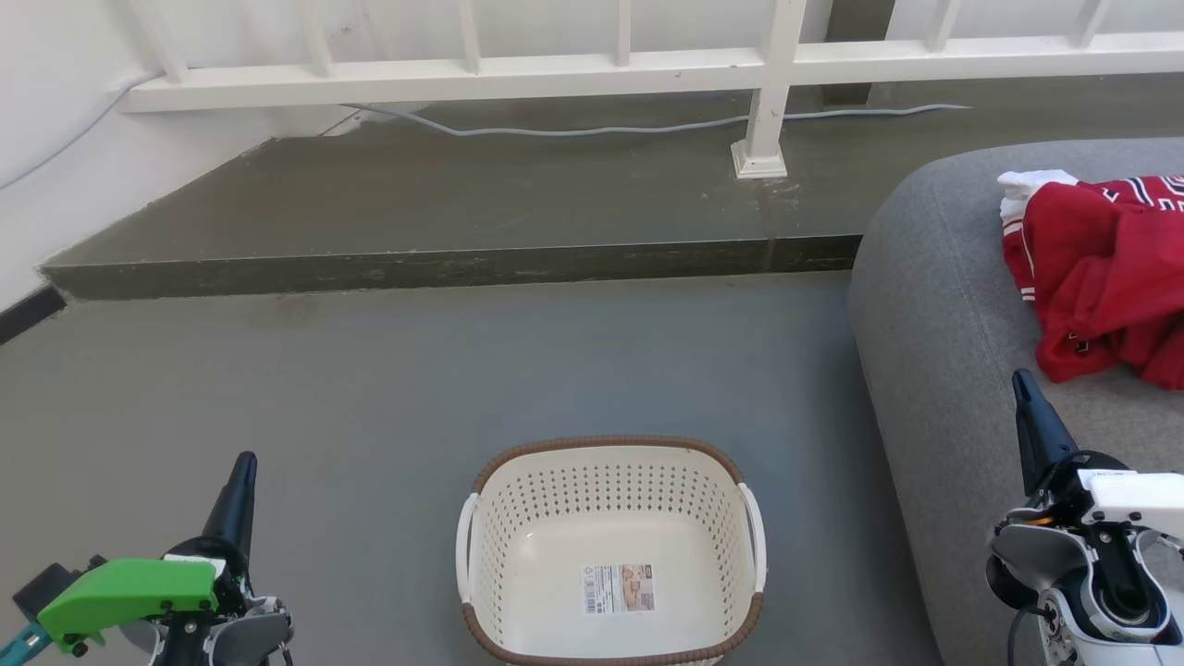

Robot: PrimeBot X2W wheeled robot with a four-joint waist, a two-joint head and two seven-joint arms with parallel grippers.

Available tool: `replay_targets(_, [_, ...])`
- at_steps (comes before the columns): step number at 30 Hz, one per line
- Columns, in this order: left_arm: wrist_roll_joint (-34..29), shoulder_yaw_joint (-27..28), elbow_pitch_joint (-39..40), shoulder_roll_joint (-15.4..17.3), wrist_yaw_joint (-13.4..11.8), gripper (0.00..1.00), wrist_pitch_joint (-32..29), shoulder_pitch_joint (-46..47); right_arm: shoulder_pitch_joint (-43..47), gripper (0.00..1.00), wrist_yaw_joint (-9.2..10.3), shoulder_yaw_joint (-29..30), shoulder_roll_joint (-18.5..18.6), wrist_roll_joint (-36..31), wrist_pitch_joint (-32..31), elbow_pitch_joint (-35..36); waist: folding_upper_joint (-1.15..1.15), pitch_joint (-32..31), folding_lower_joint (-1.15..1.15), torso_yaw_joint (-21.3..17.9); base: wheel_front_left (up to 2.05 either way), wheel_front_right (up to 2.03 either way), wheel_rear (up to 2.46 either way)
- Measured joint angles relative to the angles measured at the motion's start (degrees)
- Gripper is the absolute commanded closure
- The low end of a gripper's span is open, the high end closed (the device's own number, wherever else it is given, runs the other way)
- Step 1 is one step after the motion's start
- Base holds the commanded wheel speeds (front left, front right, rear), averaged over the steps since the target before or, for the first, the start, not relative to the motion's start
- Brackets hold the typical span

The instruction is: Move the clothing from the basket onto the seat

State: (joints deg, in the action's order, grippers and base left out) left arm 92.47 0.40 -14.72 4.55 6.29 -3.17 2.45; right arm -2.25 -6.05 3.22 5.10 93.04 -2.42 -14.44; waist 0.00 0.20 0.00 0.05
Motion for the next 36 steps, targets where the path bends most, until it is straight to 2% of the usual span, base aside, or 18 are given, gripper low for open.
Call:
replay_targets(5, [2.2,0.8,-0.3,-0.1,0.5,1.0,-0.3,0.0,-0.2,1.0,-0.47,0.3,0.0,2.0,-0.4,-0.5,0.0,0.0,0.0,0.0,0.0,0.0,0.0])
replay_targets(36, [2.2,1.0,-1.1,-0.2,0.5,1.0,-0.4,0.2,-0.8,1.0,-0.49,0.5,-0.1,2.0,-0.5,-1.1,0.0,0.0,0.0,0.0,0.0,0.0,0.0])
